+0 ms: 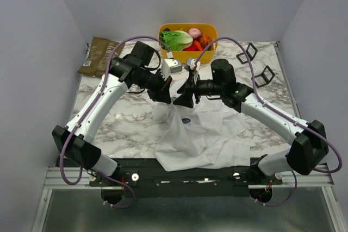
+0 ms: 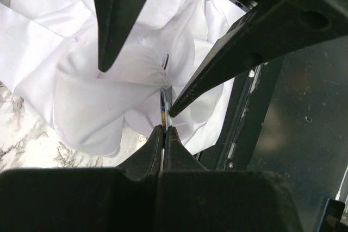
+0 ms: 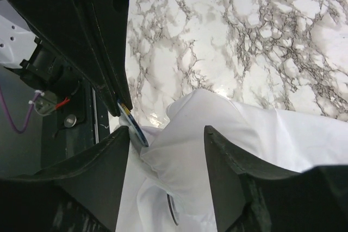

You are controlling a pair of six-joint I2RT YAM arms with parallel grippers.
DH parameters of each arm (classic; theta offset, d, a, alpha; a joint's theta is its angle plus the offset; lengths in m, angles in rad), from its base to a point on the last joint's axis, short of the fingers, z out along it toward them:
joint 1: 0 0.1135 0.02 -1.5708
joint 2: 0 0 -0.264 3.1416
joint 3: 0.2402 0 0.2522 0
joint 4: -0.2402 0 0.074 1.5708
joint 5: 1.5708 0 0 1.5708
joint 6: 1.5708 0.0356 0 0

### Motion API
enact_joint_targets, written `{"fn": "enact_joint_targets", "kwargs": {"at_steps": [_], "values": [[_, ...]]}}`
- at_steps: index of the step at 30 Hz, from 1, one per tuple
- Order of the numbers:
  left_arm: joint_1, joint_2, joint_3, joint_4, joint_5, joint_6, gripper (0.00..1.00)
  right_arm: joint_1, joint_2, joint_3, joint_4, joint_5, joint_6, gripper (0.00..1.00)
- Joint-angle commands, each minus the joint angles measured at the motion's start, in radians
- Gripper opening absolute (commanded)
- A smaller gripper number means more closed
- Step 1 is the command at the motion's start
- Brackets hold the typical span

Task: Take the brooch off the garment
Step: Remove the brooch from the clothes.

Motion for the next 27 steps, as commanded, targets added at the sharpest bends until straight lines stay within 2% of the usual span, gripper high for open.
{"fn": "enact_joint_targets", "kwargs": {"at_steps": [1,5,15,19,24,27], "values": [[0.002,-0.062,-0.015,-0.060,0.095,-0.033,0.00,-0.019,-0.028,0.054,-0.100,0.061,-0.132,0.70],[0.016,-0.076,-0.024,-0.050,0.096,-0.040,0.00,-0.022,-0.041,0.079,-0.166,0.028,-0.166,0.76],[0.039,-0.089,-0.037,-0.036,0.108,-0.051,0.00,-0.074,-0.037,0.092,-0.181,-0.056,-0.119,0.74],[0.039,-0.089,-0.035,-0.037,0.114,-0.053,0.00,-0.074,-0.032,0.080,-0.152,-0.103,-0.084,0.76],[0.042,-0.081,-0.029,-0.042,0.127,-0.045,0.00,-0.073,-0.026,0.031,-0.049,-0.251,0.001,0.82],[0.044,-0.078,-0.029,-0.044,0.130,-0.045,0.00,-0.073,-0.017,0.030,-0.034,-0.233,0.007,0.82]]}}
